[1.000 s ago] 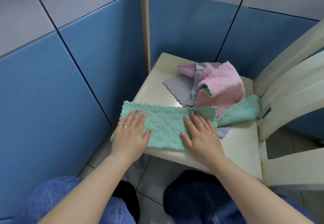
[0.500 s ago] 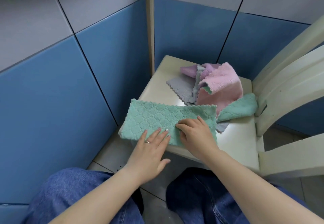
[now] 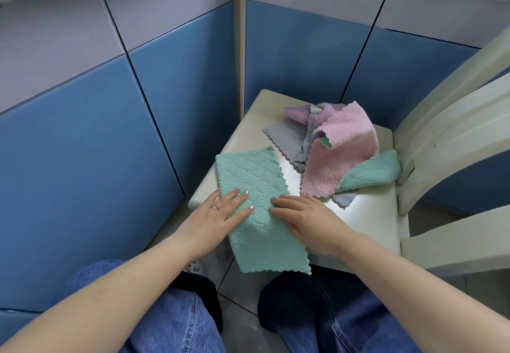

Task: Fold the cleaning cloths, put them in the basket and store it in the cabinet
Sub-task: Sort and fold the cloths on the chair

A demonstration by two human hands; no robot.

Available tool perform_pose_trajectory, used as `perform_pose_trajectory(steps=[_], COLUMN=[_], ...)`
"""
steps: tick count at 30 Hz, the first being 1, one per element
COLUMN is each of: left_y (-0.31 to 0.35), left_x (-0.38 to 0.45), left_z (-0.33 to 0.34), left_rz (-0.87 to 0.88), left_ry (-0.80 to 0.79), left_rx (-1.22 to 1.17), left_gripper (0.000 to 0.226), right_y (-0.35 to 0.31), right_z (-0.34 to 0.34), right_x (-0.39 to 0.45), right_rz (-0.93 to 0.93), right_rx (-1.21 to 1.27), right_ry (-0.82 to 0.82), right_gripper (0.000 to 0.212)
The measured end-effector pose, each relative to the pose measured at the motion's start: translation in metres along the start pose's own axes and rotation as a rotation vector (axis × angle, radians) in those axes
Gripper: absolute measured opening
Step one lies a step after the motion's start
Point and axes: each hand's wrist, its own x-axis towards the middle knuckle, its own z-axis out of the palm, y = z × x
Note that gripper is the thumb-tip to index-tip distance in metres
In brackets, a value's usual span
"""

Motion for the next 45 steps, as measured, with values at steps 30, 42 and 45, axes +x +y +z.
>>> perform_pose_trajectory(steps=[30, 42, 45], left_y=[0.02, -0.004, -0.005], left_x=[0.027, 0.062, 0.061], left_z=[-0.02, -0.033, -0.035], left_rz=[-0.678, -0.942, -0.859], left_ry=[0.424, 0.139, 0.083], left_rx=[-1.31, -1.506, -1.552], left_gripper=[0.037, 0.037, 0.056], right_y=[-0.008, 0.005, 0.006], right_z=[-0.022, 0.002, 0.0], right_x=[0.002, 0.034, 0.035], right_rz=[0.713, 0.942, 0.943], right_rx=[0.678, 0.841, 0.83], right_ry=[0.257, 0.269, 0.228], right_gripper=[0.053, 0.02, 0.018])
